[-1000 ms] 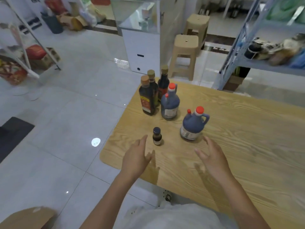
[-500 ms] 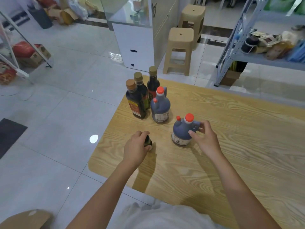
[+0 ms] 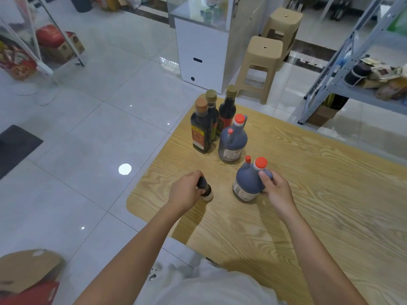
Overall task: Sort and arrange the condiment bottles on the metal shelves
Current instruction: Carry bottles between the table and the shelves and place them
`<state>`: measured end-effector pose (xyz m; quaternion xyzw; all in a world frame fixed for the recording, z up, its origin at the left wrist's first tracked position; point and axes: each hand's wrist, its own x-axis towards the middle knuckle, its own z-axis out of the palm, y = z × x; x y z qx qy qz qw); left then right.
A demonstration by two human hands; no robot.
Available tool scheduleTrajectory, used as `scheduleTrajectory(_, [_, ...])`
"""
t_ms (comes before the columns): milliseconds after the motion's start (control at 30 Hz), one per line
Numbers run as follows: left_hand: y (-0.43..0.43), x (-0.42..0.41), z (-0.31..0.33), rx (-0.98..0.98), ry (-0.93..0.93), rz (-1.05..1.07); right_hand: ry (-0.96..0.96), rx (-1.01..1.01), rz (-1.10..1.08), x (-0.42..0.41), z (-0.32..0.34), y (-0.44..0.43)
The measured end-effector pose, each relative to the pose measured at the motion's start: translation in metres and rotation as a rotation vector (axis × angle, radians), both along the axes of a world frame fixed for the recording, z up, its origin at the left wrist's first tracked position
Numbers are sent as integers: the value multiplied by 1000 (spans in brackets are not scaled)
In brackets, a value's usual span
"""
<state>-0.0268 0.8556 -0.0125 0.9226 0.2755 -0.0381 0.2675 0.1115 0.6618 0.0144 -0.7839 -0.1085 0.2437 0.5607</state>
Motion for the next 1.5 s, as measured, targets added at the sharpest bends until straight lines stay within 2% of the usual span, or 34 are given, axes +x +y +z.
scheduleTrajectory(167, [31, -44, 19, -258, -139, 198, -15, -35, 105, -28, 13, 41])
scheduleTrajectory(333, [79, -117, 49, -530, -292, 420, -35, 25, 273, -82, 38, 111])
scheduleTrajectory(600, [139, -290, 97, -530, -527, 664, -16, 261, 685, -219, 105, 247])
scheduleTrajectory(867, [154, -457, 152, -220, -778, 1018, 106, 481, 1024, -381, 146, 350])
scheduleTrajectory(1100, [131, -554, 226, 79, -1007, 1272, 336, 654, 1347, -506, 186, 398])
scheduleTrajectory(1333, [94, -620, 301, 473, -1122, 1486, 580, 720, 1710, -614, 241, 425])
scheduleTrajectory(1500, [63, -655, 361, 875, -1070, 1642, 807, 763, 1973, -691, 294, 438])
